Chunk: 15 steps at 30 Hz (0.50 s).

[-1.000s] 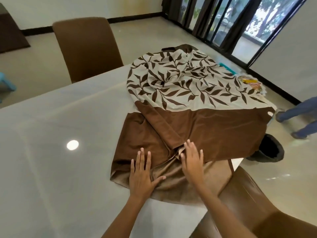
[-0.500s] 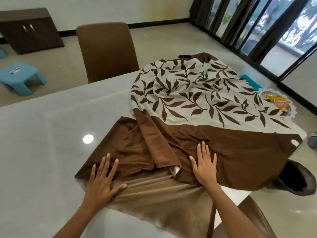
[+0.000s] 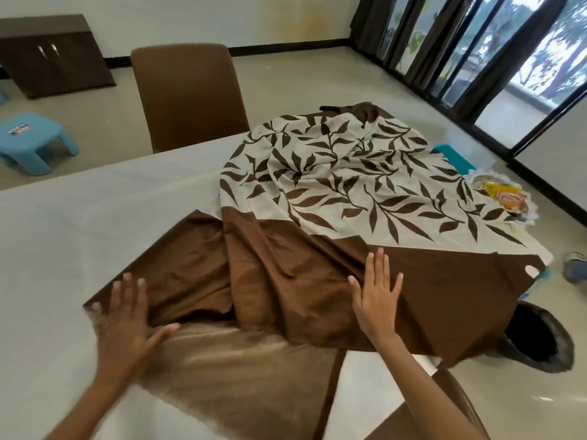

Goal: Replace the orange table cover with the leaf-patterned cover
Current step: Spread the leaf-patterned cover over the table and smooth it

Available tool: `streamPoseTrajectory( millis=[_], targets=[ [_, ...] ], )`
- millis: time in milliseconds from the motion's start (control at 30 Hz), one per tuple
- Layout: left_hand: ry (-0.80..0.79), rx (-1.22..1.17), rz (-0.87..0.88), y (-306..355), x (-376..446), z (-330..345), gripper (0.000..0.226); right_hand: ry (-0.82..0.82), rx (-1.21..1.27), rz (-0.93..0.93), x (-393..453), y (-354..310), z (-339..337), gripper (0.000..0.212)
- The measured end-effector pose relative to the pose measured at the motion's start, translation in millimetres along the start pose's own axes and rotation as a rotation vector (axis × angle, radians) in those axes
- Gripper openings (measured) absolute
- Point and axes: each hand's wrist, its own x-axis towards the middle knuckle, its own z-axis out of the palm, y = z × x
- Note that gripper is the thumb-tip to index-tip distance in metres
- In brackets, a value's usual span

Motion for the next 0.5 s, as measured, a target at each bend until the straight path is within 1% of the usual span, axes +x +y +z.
streamPoseTrajectory(
  millis=[67,100,167,200,233,267,400,500],
  targets=[
    [0.046,-0.158,-0.156,64.6,-16.0,3.9,0.091,-0.009,0.064,-0.043,17.1,-37.7,6.9,0.068],
    [0.019,-0.224,-0.184,98.0,-24.7,10.7,0.085,-0.029,0.084,-0.050,25.7,-56.2,13.0,0.068],
    [-0.109,-0.271,-0.172,150.8,-39.1,25.9,0.078,-0.100,0.088,-0.067,37.5,-84.2,28.1,0.071],
    [-0.174,-0.264,-0.158,162.7,-43.1,35.5,0.077,-0.144,0.071,-0.084,39.6,-90.4,37.2,0.074],
    [-0.218,-0.249,-0.153,165.6,-44.9,43.4,0.078,-0.183,0.044,-0.099,39.5,-91.1,46.1,0.076],
    [-0.223,-0.233,-0.153,161.7,-44.1,48.5,0.077,-0.211,0.011,-0.104,37.8,-87.3,54.0,0.077],
    [-0.164,-0.167,-0.088,128.4,-30.3,49.7,0.076,-0.220,-0.046,-0.113,30.3,-60.8,62.1,0.074],
    [-0.164,-0.149,-0.071,108.5,-12.9,48.4,0.075,-0.241,-0.060,-0.159,33.3,-50.8,57.9,0.072]
  ],
)
